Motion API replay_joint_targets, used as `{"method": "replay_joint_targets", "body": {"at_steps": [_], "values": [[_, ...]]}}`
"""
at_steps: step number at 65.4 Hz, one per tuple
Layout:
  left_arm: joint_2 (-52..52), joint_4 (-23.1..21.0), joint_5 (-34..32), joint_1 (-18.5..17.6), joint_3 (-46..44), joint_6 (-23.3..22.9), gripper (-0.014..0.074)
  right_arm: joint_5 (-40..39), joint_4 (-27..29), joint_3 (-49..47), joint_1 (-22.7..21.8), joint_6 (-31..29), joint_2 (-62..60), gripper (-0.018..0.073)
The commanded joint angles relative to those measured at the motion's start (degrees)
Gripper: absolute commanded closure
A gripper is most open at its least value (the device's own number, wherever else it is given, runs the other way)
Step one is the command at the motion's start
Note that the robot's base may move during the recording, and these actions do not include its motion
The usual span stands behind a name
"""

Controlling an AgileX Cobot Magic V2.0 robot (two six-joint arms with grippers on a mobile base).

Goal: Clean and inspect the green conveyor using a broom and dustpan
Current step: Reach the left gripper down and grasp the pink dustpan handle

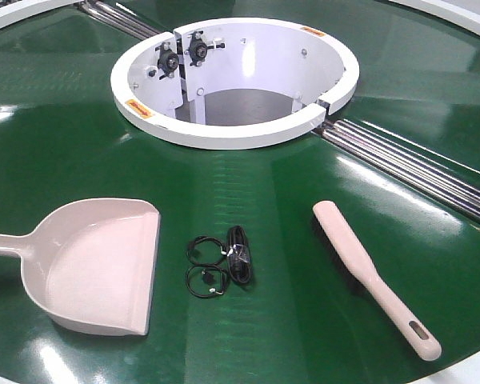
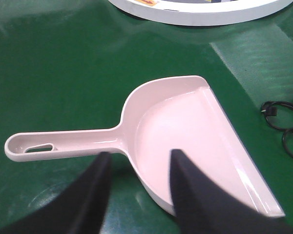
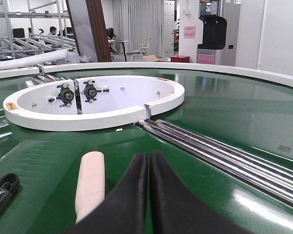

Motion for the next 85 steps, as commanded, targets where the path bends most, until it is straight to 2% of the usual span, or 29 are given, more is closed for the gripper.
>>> {"method": "replay_joint_targets", "body": {"at_steps": [1, 9, 13, 20, 26, 30, 38, 46, 52, 57, 66, 70, 74, 85], "values": [[0.16, -0.10, -4.25, 0.18, -2.11, -0.51, 0.0146, -4.03, 0.00, 0.22, -0.33, -0.49, -0.55, 0.0568], [0.16, -0.10, -4.55, 0.18, -2.11, -0.51, 0.0036, -4.03, 0.00, 0.22, -0.33, -0.49, -0.55, 0.0568], [0.16, -0.40, -4.67, 0.18, -1.90, -0.51, 0.0020, -4.03, 0.00, 0.22, -0.33, -0.49, -0.55, 0.0568], [0.16, -3.60, -3.36, 0.18, -2.85, -0.52, 0.0021, -4.03, 0.00, 0.22, -0.33, -0.49, -0.55, 0.0568], [0.39, -3.96, 3.36, 0.18, -8.14, 0.23, 0.0021, -4.03, 0.00, 0.22, -0.33, -0.49, -0.55, 0.0568], [2.33, -2.99, 9.26, 0.18, -13.47, 2.43, 0.0021, -4.03, 0.00, 0.22, -0.33, -0.49, -0.55, 0.0568], [7.55, -2.01, 23.32, 0.18, -26.24, 11.69, 0.0021, -4.03, 0.00, 0.22, -0.33, -0.49, -0.55, 0.0568], [15.49, -3.00, 37.70, 0.18, -36.93, 24.00, 0.0021, -4.03, 0.00, 0.22, -0.33, -0.49, -0.55, 0.0568], [20.80, -4.64, 44.50, 0.18, -41.99, 30.67, 0.0021, -4.03, 0.00, 0.22, -0.33, -0.49, -0.55, 0.0568], [24.26, -5.27, 44.96, 0.18, -44.26, 34.69, 0.0021, -4.03, 0.00, 0.22, -0.33, -0.49, -0.55, 0.0568], [30.11, -3.46, 42.99, 0.18, -44.74, 48.43, 0.0028, -4.03, 0.00, 0.22, -0.33, -0.49, -0.55, 0.0568], [32.78, -2.54, 41.58, 0.18, -44.74, 52.37, 0.0044, -4.03, 0.00, 0.22, -0.33, -0.49, -0.55, 0.0568], [35.04, -1.72, 39.80, 0.18, -44.74, 53.69, 0.0060, -4.03, 0.00, 0.22, -0.33, -0.49, -0.55, 0.0568], [40.50, 6.73, 39.55, 0.18, -44.74, 53.69, 0.0075, -4.03, 0.00, 0.22, -0.33, -0.49, -0.55, 0.0568]]}}
